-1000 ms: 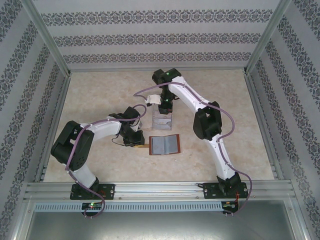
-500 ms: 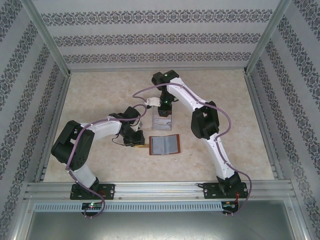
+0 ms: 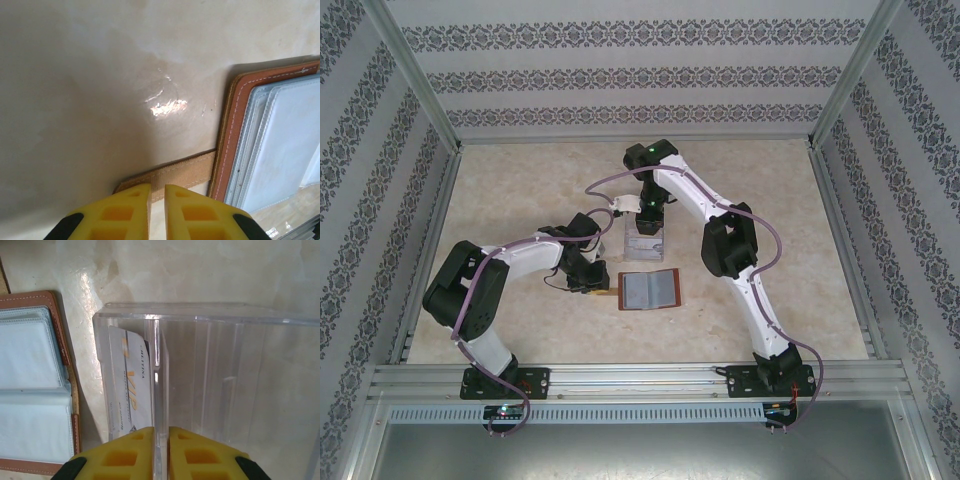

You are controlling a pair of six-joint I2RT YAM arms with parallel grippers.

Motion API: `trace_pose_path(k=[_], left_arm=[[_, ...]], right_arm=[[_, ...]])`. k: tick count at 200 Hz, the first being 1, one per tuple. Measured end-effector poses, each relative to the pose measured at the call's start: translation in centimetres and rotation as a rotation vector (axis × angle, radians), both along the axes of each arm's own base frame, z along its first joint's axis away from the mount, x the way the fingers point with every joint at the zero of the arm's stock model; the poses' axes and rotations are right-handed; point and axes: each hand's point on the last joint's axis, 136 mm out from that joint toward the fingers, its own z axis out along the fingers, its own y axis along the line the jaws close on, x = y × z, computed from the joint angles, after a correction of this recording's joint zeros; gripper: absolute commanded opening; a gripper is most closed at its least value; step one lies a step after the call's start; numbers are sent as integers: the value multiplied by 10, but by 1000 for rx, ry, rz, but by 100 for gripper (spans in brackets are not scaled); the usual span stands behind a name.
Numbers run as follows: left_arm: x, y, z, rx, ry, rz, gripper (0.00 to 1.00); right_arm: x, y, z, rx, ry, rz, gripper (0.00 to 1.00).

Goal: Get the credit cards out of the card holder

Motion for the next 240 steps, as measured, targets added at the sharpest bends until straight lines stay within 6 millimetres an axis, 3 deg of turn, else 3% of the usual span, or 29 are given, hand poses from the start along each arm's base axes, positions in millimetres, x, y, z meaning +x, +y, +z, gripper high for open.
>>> trace_pose_path(k=[59,130,173,240], left_arm=[[0,0,1,1,0,0,15],[5,-3,10,-13,-25,0,15],[6,-5,14,-28,-31,-1,14],[10,-14,19,-83,-40,5,11]], right_arm=[[6,-5,8,-24,-43,-6,21],[5,-7,49,28,-136,-87,21],[-9,-7,62,103,-154,-235,21],[-26,-8,55,150,-185,-603,18]])
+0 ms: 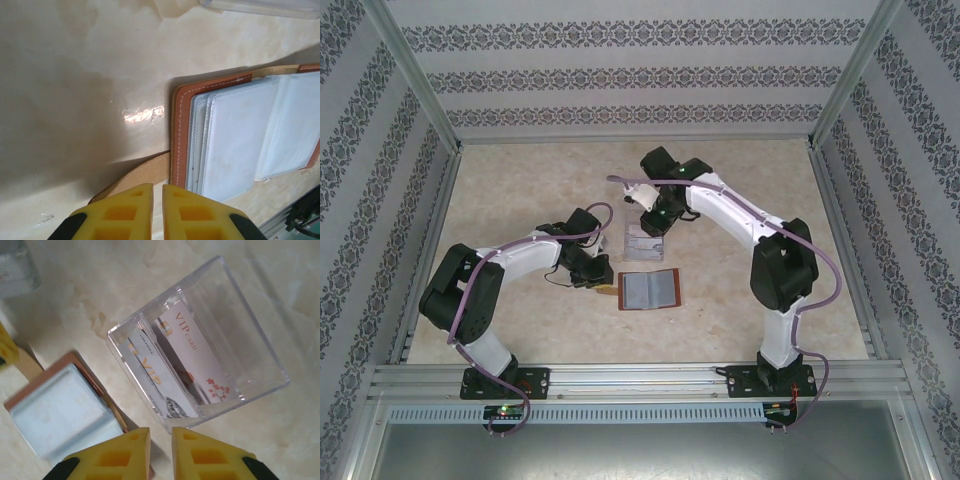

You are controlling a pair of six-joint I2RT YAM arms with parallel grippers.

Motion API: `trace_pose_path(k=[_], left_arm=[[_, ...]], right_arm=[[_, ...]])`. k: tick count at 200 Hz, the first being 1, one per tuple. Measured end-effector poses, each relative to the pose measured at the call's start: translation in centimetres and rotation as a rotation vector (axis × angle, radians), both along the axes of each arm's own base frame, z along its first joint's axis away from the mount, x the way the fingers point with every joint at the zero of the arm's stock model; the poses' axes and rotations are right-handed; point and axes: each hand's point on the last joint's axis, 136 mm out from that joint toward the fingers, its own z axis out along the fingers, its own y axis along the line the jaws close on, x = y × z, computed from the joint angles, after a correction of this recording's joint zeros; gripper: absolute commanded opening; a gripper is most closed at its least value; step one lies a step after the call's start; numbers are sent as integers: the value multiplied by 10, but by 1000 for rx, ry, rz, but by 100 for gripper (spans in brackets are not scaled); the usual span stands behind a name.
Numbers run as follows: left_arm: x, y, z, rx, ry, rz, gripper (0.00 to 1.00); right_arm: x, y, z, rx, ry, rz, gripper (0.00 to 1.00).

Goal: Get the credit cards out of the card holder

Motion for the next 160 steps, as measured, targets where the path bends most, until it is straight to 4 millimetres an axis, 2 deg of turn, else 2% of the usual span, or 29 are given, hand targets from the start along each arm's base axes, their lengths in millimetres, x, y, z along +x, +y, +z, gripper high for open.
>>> trace_pose_path(k=[51,107,160], left_arm=[[-2,0,-8,6,18,-4,10],[-6,4,-18,27,33,-19,10],[-9,5,-24,30,42,-24,10]], right_arm=[[-39,10,-10,82,35,-222,13],[-72,17,-19,185,121,-439,9],[-95,23,-42,251,306,-626,18]])
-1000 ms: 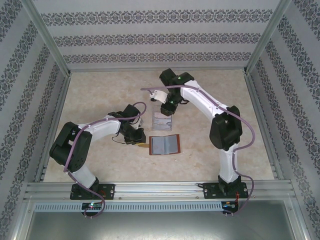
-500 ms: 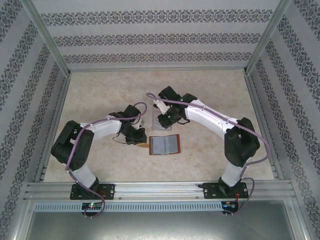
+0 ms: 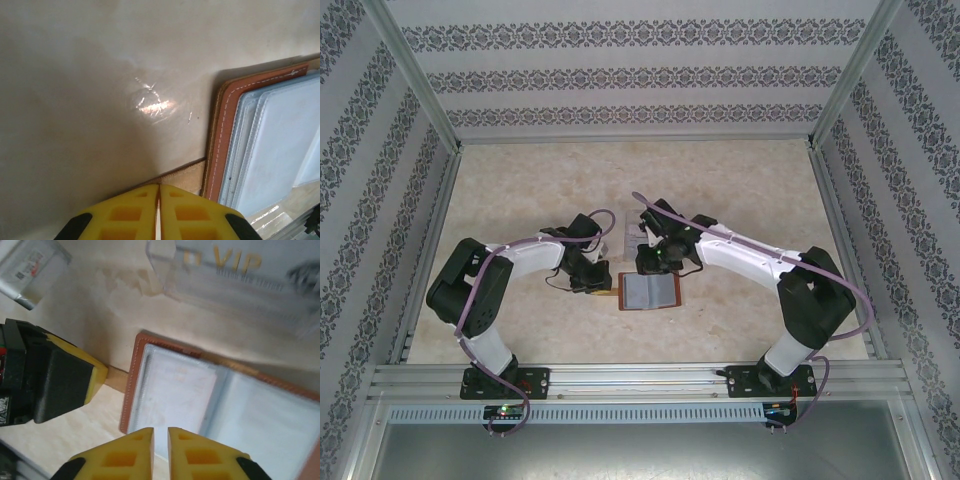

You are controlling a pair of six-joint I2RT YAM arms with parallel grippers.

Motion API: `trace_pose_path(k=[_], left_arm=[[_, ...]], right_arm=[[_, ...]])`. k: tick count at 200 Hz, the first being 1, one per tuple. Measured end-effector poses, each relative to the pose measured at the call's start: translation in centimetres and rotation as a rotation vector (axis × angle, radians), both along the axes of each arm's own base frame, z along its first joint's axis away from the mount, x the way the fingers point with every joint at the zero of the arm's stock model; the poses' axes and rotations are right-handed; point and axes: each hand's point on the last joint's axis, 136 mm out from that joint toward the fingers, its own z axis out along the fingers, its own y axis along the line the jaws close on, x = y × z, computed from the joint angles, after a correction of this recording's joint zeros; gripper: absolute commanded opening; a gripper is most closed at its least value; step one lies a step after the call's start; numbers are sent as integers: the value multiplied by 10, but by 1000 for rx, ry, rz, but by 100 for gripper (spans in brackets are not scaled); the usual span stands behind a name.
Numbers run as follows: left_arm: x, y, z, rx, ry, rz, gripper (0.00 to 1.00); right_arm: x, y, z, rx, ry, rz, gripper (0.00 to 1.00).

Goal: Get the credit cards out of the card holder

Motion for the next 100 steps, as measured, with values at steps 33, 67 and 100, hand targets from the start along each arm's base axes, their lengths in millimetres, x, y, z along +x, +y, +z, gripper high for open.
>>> trace_pose_path(k=[33,67,100], left_arm=[[0,-1,-1,-11,-4,-4,10],[-1,-4,-1,-30,-6,-8,10],[-2,-4,0,-43,-17,-9,10]], right_arm=[[-13,9,-10,39,71,-50,22],[-15,24,-17,59,94,-75,25],[-16,29,-35,39,130,-94,29]])
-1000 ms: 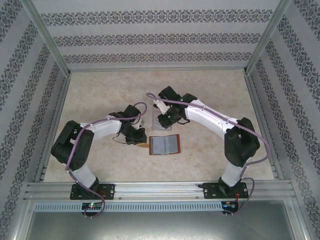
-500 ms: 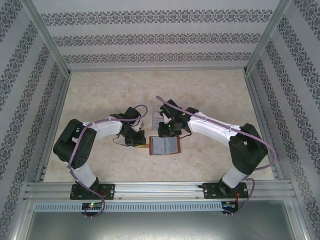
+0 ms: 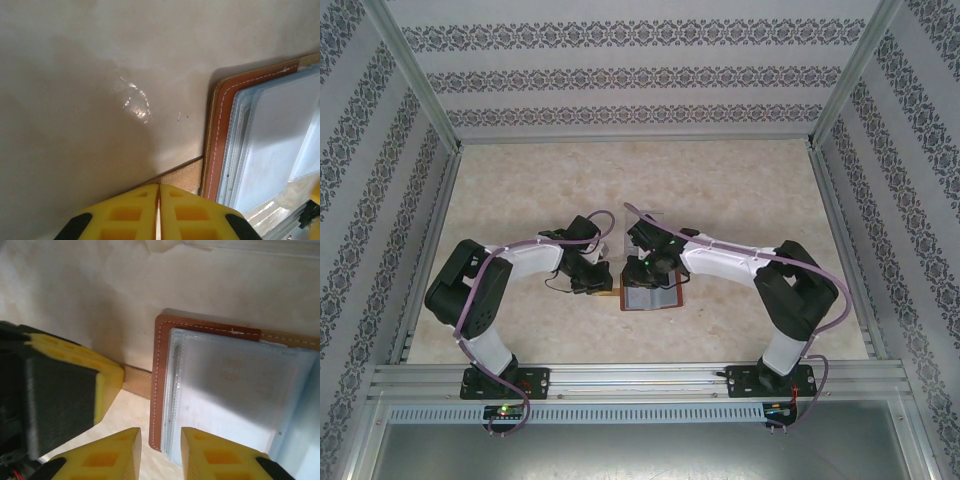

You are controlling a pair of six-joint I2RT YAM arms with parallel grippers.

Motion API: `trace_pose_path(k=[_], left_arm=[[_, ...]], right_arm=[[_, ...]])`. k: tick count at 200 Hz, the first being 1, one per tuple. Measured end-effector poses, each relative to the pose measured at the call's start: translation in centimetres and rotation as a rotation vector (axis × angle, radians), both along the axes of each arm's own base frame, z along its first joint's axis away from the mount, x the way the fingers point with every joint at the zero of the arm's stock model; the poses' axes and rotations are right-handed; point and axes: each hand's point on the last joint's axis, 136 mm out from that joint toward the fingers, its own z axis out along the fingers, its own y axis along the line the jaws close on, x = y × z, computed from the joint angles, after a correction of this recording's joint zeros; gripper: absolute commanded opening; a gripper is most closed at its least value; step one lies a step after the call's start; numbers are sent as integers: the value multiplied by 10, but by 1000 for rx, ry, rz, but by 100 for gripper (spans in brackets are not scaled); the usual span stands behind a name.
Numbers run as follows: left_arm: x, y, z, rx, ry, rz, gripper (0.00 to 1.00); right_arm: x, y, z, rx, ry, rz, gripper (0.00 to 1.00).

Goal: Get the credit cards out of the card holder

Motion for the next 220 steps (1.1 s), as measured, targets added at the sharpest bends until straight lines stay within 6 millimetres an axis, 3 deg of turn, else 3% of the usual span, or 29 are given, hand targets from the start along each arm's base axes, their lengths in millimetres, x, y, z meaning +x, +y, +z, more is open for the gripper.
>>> trace_pose_path(k=[79,127,220], left_arm=[[0,0,0,-5,-6,1,10],[0,0,0,-11,-4,3,10],[0,0,0,-19,-2,3,10]], right_arm=[[-3,5,-22,-35,47,-1,32],[-3,5,-23,-48,56,-1,39],[-5,-19,-23,-198,48,-3,45]])
